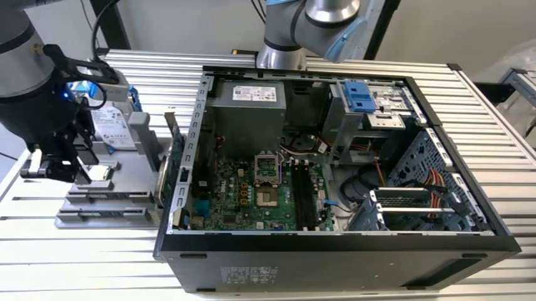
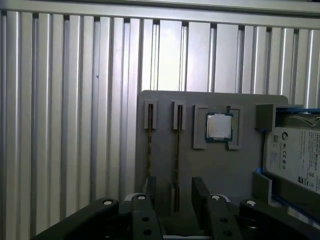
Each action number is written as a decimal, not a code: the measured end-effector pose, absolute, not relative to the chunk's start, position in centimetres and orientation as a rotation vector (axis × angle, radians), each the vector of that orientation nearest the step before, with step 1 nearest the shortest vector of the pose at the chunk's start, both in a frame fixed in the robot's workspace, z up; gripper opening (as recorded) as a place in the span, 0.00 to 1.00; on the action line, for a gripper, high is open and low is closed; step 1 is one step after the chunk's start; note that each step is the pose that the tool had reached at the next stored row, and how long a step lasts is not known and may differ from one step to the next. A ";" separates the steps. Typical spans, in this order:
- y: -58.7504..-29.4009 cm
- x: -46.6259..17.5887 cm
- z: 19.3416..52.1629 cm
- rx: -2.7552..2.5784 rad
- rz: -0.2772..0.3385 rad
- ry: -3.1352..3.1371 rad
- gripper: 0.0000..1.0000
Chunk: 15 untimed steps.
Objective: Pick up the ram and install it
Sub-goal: 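Pick up the ram and move it above insertion slot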
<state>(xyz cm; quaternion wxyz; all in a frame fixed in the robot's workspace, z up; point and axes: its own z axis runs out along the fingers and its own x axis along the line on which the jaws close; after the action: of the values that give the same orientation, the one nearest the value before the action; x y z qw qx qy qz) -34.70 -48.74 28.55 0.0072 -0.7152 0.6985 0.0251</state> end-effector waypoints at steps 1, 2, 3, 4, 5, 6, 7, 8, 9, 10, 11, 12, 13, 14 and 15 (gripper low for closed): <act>-48.8 -34.7 28.4 -2.236 0.078 2.184 1.00; -48.8 -34.7 28.3 -2.237 0.078 2.184 1.00; -48.8 -34.7 28.2 -2.237 0.078 2.184 1.00; -48.9 -34.7 28.0 -2.237 0.078 2.184 1.00; -48.9 -34.7 27.9 -2.237 0.078 2.184 1.00; -48.9 -34.7 27.8 -2.236 0.078 2.184 1.00; -48.9 -34.7 27.6 -2.236 0.078 2.184 1.00; -49.0 -34.7 27.5 -2.236 0.078 2.184 1.00; -49.0 -34.7 27.4 -2.237 0.078 2.184 1.00; -49.0 -34.7 27.3 -2.236 0.078 2.184 1.00; -49.0 -34.7 27.2 -2.236 0.078 2.184 1.00; -49.0 -34.7 27.1 -2.236 0.078 2.184 1.00; -49.0 -34.7 27.0 -2.237 0.078 2.184 1.00; -49.0 -34.7 26.9 -2.237 0.078 2.185 1.00; -49.0 -34.7 26.8 -2.237 0.077 2.185 1.00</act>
<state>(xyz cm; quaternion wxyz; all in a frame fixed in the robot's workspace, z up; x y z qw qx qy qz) -34.67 -48.99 26.84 0.0067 -0.7152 0.6985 0.0246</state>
